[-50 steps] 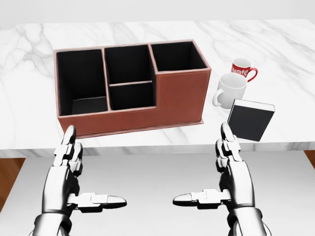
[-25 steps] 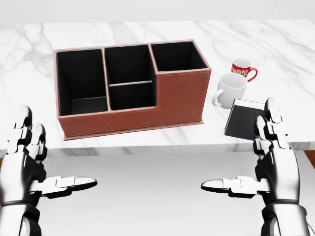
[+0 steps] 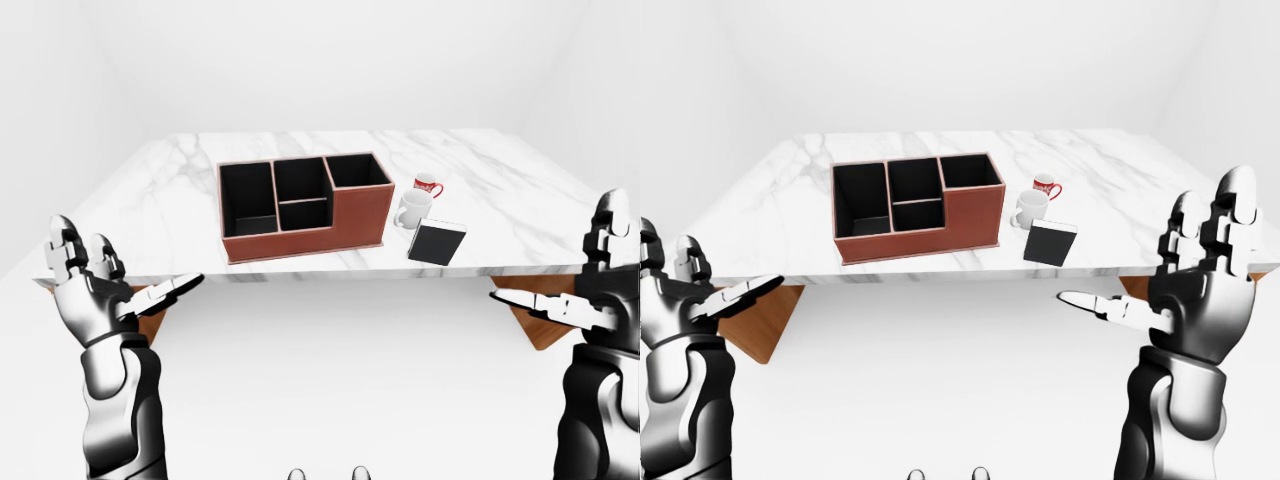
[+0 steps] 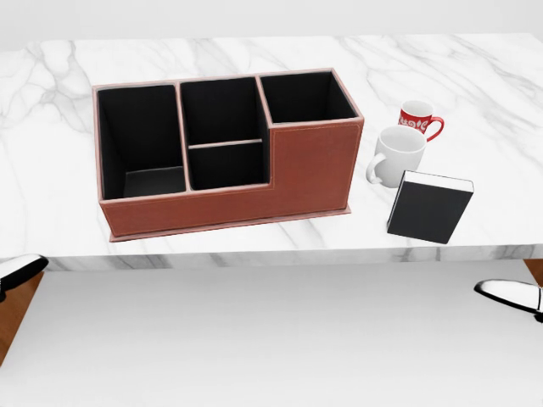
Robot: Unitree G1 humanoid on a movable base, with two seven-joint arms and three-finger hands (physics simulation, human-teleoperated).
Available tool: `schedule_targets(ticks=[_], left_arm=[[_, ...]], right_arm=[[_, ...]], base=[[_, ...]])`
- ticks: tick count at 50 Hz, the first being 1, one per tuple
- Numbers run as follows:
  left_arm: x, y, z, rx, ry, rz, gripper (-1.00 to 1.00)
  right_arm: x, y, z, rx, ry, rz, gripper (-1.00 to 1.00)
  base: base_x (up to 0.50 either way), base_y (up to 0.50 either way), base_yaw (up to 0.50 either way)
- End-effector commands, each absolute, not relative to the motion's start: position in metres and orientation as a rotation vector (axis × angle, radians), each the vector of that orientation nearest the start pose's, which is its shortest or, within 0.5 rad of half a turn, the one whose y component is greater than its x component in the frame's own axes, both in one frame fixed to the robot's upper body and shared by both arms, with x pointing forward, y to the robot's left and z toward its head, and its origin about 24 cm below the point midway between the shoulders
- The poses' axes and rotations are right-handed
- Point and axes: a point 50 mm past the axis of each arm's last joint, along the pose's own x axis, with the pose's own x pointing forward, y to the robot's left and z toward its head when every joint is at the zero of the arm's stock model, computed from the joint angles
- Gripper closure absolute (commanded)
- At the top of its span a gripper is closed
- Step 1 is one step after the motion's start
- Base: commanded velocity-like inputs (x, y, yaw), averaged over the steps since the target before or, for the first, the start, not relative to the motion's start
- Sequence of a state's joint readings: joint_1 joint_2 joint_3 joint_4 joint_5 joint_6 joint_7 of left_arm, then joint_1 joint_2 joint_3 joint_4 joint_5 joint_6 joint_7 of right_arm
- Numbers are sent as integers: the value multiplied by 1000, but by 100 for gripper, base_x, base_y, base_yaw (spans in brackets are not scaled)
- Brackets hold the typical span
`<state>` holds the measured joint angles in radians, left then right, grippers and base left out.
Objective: Pick up the book and place it in the right compartment of the caddy.
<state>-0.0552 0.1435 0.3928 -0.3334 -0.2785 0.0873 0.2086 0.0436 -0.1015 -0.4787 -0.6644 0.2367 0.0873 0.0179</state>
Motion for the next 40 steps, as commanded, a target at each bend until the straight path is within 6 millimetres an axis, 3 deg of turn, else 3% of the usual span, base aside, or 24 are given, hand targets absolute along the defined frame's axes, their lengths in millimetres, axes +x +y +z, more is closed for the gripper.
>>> schedule_targets(ticks=[1,12,40], left_arm=[[229,269,141,-146,-382,541,-100],[226,270,145,-126,-397,558,-100],[226,269,143,-123,-390,555,-100]], right_arm=[[181,-254,192,-36,-632,-353,-100],[183,-253,190,-45,-619,-340,-100],[182,-253,190,-52,-617,-342,-100]], base=[[0,0,0],[7,0,0],[28,0,0]])
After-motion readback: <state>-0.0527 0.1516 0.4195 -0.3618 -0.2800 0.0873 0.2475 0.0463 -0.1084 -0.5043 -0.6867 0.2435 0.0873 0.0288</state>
